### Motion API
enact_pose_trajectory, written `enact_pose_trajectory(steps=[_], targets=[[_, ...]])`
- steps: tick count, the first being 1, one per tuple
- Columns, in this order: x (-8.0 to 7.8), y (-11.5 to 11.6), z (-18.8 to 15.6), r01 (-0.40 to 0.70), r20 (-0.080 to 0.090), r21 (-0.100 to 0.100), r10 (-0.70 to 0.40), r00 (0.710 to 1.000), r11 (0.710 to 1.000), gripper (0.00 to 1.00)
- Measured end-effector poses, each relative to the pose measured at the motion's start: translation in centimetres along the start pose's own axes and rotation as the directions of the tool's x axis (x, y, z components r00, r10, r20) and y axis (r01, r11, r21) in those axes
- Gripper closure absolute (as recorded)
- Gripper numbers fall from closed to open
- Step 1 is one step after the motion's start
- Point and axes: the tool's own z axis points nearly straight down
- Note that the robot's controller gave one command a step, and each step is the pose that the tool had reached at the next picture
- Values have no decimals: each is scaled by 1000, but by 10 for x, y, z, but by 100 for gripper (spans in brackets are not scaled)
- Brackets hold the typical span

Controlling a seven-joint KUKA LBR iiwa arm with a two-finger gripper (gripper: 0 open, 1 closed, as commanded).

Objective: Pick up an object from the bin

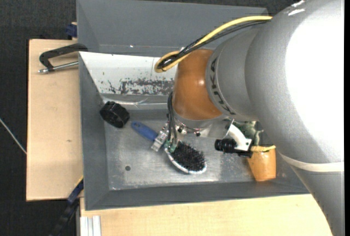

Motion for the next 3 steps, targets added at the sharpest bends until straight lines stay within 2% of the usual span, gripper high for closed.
enact_pose_trajectory(steps=[2, 3], targets=[[0, 2, -33, 4, 1, -1, -4, 1000, 1000, 100], [0, 3, -34, 6, -1, 1, -6, 1000, 1000, 100]])
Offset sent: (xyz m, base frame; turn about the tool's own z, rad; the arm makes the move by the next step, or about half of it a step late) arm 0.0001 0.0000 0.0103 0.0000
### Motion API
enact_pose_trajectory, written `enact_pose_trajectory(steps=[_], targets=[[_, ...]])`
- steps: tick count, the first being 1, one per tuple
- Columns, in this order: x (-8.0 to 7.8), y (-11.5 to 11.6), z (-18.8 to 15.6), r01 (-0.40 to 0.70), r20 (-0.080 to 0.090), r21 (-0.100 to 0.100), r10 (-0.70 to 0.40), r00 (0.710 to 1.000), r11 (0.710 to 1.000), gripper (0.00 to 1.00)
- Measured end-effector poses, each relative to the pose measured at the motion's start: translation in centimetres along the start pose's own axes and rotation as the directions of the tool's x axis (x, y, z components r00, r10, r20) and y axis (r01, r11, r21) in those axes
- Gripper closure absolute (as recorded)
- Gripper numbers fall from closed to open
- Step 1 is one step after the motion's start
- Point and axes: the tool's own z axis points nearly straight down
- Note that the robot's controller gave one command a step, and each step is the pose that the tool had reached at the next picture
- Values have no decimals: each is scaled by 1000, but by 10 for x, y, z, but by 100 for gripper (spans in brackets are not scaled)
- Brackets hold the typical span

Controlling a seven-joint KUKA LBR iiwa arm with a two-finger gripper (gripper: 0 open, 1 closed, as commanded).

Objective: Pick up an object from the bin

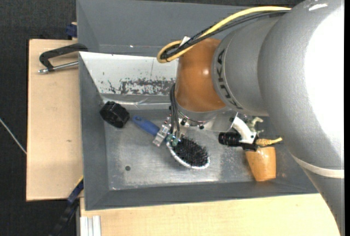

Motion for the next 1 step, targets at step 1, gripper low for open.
enact_pose_trajectory(steps=[1], targets=[[0, 1, -12, 2, 0, -1, -2, 1000, 1000, 100]])
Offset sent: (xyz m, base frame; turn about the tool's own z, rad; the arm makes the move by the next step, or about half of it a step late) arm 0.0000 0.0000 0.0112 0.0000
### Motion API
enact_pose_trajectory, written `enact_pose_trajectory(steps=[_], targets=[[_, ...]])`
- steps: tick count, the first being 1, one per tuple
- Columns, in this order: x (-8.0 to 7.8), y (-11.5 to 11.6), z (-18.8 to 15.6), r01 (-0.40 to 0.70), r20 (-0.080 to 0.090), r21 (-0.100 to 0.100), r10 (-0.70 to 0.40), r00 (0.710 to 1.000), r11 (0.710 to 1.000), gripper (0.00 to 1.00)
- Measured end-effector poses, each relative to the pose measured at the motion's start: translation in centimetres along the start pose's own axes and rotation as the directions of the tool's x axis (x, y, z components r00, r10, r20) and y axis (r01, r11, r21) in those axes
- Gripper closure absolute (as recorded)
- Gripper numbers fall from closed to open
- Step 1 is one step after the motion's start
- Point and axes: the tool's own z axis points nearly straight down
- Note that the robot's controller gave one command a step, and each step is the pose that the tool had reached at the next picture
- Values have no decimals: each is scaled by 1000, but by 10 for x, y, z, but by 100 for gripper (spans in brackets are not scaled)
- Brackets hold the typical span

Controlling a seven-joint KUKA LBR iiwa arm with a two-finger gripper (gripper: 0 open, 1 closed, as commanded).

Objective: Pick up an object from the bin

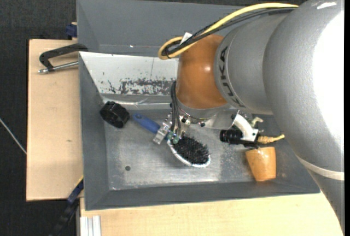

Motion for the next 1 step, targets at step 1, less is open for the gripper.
enact_pose_trajectory(steps=[1], targets=[[0, 1, -4, 2, 0, 0, -2, 1000, 1000, 100]])
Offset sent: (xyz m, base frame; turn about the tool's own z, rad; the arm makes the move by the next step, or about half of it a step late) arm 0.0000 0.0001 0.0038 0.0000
